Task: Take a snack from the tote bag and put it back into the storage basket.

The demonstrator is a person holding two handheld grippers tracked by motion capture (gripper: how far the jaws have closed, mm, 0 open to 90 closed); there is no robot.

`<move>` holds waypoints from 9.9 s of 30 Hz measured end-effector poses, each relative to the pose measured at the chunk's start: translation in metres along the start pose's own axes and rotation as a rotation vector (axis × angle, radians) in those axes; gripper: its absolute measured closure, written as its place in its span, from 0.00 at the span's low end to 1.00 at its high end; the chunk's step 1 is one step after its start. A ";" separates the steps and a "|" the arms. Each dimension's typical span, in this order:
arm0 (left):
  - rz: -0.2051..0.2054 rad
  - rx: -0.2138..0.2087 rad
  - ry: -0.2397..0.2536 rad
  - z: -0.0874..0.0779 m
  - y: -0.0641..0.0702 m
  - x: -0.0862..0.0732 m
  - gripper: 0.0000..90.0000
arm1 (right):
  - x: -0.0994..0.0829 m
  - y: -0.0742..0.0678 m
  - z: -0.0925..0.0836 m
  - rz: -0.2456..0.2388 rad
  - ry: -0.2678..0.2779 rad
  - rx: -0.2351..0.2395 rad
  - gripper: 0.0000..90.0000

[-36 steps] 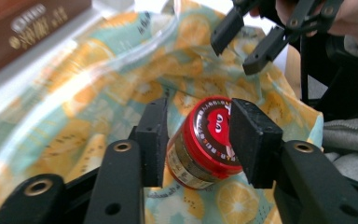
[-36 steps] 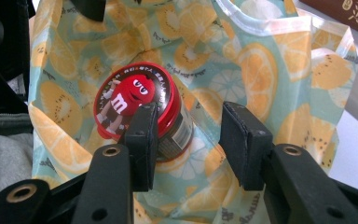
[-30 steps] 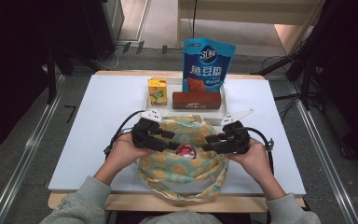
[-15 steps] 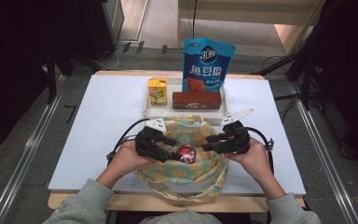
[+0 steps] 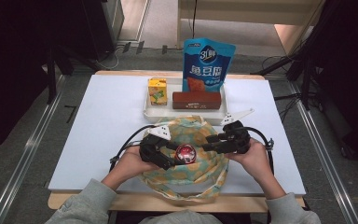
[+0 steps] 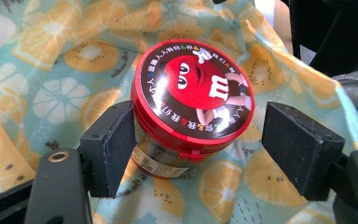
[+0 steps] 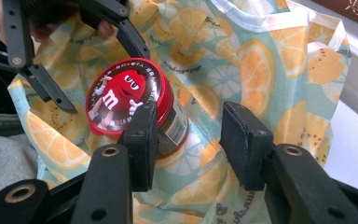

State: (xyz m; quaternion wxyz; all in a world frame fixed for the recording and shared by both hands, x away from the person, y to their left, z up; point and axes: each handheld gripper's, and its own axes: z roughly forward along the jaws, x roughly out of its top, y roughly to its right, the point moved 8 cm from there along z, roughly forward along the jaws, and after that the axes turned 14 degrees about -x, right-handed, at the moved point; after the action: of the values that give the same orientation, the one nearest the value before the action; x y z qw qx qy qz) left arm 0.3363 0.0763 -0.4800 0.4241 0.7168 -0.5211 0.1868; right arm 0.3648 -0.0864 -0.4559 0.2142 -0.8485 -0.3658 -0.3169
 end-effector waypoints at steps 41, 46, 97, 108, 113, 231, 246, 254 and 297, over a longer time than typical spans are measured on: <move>0.080 0.061 -0.007 0.014 -0.010 0.001 0.29 | -0.003 0.005 0.002 0.031 -0.009 0.010 0.64; 0.053 0.051 -0.001 0.010 -0.011 0.002 0.29 | -0.003 0.005 0.002 0.030 -0.010 0.008 0.64; 0.062 0.122 0.096 -0.099 -0.006 0.072 0.29 | -0.004 0.006 0.004 0.040 -0.018 0.014 0.63; 0.046 0.154 0.108 -0.118 -0.017 0.082 0.30 | -0.004 0.005 0.006 0.041 -0.017 0.021 0.63; 0.041 0.177 0.109 -0.126 -0.025 0.084 0.30 | -0.004 0.005 0.006 0.033 -0.015 0.023 0.63; -0.109 0.303 0.076 -0.130 -0.141 0.006 0.55 | -0.005 -0.002 0.008 0.021 -0.019 0.049 0.54; -0.144 0.257 0.122 -0.126 -0.130 -0.004 1.00 | -0.005 -0.004 0.009 0.020 -0.026 0.050 0.55; -0.140 0.260 0.119 -0.116 -0.133 0.000 1.00 | -0.005 -0.003 0.009 0.018 -0.022 0.050 0.55; -0.244 0.351 0.199 -0.131 -0.158 -0.005 0.98 | -0.005 -0.004 0.010 0.015 -0.024 0.051 0.55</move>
State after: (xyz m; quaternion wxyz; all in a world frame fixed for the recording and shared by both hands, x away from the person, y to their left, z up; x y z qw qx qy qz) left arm 0.5005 0.1999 -0.4744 0.3617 0.8153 -0.3455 0.2917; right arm 0.3627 -0.0804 -0.4658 0.2337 -0.8491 -0.3699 -0.2959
